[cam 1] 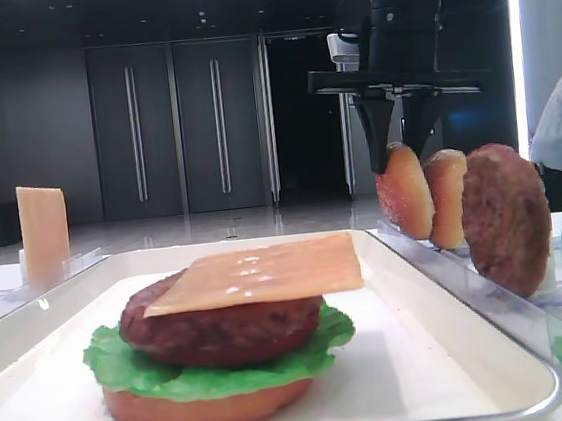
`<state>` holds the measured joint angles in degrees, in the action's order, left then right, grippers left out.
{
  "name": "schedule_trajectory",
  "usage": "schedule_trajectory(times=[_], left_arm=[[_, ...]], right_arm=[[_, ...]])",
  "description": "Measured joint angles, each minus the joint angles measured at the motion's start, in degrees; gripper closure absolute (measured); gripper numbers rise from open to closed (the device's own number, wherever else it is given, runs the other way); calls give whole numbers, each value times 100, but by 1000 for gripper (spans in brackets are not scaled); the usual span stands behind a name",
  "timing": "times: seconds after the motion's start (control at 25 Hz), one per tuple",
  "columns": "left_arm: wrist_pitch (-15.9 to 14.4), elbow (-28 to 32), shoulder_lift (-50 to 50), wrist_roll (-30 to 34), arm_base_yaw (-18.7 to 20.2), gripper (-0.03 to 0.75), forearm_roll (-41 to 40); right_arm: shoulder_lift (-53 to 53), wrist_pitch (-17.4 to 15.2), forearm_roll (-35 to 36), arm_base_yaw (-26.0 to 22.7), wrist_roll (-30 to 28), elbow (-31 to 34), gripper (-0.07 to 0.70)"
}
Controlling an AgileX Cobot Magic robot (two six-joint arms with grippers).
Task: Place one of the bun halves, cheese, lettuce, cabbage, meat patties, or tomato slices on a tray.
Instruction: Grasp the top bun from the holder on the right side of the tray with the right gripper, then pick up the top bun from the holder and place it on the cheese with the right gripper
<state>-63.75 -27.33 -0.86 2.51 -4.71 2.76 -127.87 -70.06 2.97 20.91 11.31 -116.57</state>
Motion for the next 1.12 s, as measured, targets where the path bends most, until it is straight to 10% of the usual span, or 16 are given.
schedule_trajectory(times=[1.12], left_arm=[[0,0,0,0,0,716,0]], right_arm=[[1041,-10,862,66,179,340,402]])
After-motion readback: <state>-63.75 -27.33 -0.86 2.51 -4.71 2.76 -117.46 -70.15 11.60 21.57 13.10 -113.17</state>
